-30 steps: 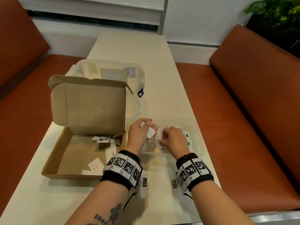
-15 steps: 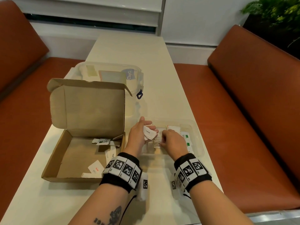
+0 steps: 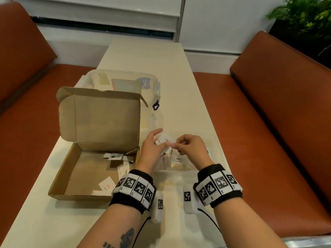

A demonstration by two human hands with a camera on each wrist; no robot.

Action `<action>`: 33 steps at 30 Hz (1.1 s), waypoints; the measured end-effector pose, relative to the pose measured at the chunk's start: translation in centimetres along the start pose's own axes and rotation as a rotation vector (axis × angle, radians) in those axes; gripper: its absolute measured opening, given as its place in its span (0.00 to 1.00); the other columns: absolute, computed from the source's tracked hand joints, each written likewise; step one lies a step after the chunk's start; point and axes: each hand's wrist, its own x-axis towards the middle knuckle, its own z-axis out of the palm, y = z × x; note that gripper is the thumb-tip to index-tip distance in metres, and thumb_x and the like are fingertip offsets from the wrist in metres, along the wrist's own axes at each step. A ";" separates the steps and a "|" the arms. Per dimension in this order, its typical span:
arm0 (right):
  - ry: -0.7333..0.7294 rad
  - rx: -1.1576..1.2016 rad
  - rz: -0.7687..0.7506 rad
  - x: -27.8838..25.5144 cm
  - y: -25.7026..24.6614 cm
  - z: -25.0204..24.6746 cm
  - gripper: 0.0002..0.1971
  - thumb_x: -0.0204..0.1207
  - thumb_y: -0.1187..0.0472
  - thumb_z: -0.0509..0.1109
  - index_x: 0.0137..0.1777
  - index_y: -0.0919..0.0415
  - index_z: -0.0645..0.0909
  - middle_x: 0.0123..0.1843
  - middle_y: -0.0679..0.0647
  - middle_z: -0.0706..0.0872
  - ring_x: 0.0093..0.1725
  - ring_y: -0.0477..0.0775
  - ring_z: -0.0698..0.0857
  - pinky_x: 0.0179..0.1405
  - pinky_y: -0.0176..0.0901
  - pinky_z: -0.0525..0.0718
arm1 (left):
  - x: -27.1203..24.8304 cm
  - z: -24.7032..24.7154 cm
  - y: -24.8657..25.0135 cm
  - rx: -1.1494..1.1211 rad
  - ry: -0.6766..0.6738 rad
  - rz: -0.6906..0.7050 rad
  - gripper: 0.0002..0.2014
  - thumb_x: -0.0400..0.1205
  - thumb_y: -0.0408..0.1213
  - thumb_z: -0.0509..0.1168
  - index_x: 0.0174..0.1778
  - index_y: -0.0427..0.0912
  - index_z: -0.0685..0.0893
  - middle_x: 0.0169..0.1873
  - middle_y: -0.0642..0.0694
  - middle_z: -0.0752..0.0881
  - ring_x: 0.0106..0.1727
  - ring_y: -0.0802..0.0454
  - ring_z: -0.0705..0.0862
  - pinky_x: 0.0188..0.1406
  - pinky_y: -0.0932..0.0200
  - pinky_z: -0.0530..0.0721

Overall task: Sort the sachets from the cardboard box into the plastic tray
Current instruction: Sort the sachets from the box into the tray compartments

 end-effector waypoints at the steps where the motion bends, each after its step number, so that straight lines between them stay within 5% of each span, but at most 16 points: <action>1: 0.014 0.026 0.012 -0.1 0.0 -0.1 0.08 0.69 0.64 0.79 0.40 0.64 0.82 0.31 0.54 0.84 0.29 0.46 0.81 0.29 0.33 0.82 | 0.1 -0.1 0.0 -0.003 0.006 0.006 0.22 0.78 0.30 0.71 0.63 0.57 0.79 0.56 0.45 0.83 0.57 0.47 0.85 0.49 0.56 0.86; 5: 0.128 0.311 0.095 -0.2 0.3 0.1 0.05 0.73 0.70 0.74 0.40 0.66 0.79 0.33 0.60 0.86 0.29 0.50 0.82 0.30 0.35 0.84 | 0.1 0.1 0.0 -0.013 -0.034 0.011 0.15 0.78 0.32 0.71 0.53 0.59 0.81 0.51 0.49 0.87 0.48 0.54 0.88 0.38 0.62 0.86; 8: 0.107 0.388 0.139 -0.3 0.4 0.2 0.06 0.74 0.70 0.73 0.38 0.65 0.78 0.32 0.58 0.85 0.29 0.50 0.81 0.30 0.35 0.83 | 0.2 0.5 0.0 0.041 0.002 0.038 0.11 0.79 0.33 0.70 0.52 0.54 0.83 0.53 0.47 0.86 0.52 0.50 0.87 0.44 0.57 0.88; 11: 0.048 0.250 0.117 -0.3 0.3 0.1 0.07 0.73 0.67 0.74 0.38 0.64 0.78 0.33 0.57 0.82 0.32 0.51 0.81 0.31 0.36 0.82 | 0.3 0.5 0.4 0.121 0.031 0.065 0.07 0.79 0.34 0.70 0.49 0.51 0.84 0.53 0.43 0.86 0.51 0.43 0.86 0.47 0.49 0.88; 14: 0.051 0.010 -0.004 0.5 -0.4 -0.5 0.09 0.73 0.59 0.76 0.50 0.61 0.83 0.42 0.55 0.85 0.39 0.49 0.83 0.39 0.36 0.82 | 0.4 0.3 0.7 0.232 -0.029 0.089 0.06 0.78 0.32 0.71 0.49 0.46 0.86 0.48 0.42 0.87 0.49 0.43 0.87 0.46 0.48 0.88; 17: 0.027 -0.158 -0.100 1.3 -1.3 -0.9 0.09 0.73 0.62 0.75 0.52 0.59 0.87 0.39 0.51 0.86 0.36 0.45 0.82 0.37 0.31 0.79 | 0.4 0.4 0.8 0.284 -0.072 0.100 0.07 0.79 0.32 0.70 0.51 0.45 0.86 0.47 0.41 0.88 0.48 0.45 0.87 0.43 0.54 0.88; 21: 0.165 0.054 -0.052 1.5 -1.3 -0.9 0.03 0.72 0.68 0.75 0.42 0.67 0.83 0.33 0.57 0.84 0.31 0.51 0.83 0.36 0.41 0.86 | 0.6 0.4 0.6 0.286 -0.013 0.130 0.11 0.78 0.36 0.71 0.56 0.47 0.86 0.50 0.49 0.84 0.44 0.61 0.81 0.28 0.78 0.80; 25: 0.137 0.183 -0.003 0.7 -0.4 -0.8 0.07 0.70 0.73 0.74 0.42 0.65 0.78 0.32 0.58 0.81 0.32 0.51 0.83 0.38 0.40 0.88 | 1.0 0.3 0.6 0.207 0.022 0.106 0.07 0.77 0.35 0.72 0.49 0.49 0.87 0.53 0.45 0.85 0.51 0.51 0.83 0.31 0.69 0.81; 29: 0.007 -0.148 -0.032 0.7 -0.3 -1.5 0.14 0.70 0.70 0.74 0.53 0.57 0.83 0.32 0.53 0.77 0.32 0.48 0.77 0.36 0.36 0.79 | 1.4 0.0 0.6 0.282 -0.036 0.119 0.07 0.77 0.32 0.72 0.47 0.47 0.87 0.46 0.43 0.85 0.41 0.49 0.84 0.30 0.62 0.82; 33: 0.024 -0.385 -0.056 1.1 -0.1 -2.1 0.03 0.70 0.63 0.76 0.37 0.56 0.86 0.27 0.46 0.82 0.26 0.38 0.77 0.26 0.24 0.71 | 1.6 0.0 0.2 0.272 0.025 0.128 0.08 0.77 0.35 0.72 0.50 0.49 0.86 0.45 0.49 0.84 0.47 0.51 0.83 0.40 0.58 0.86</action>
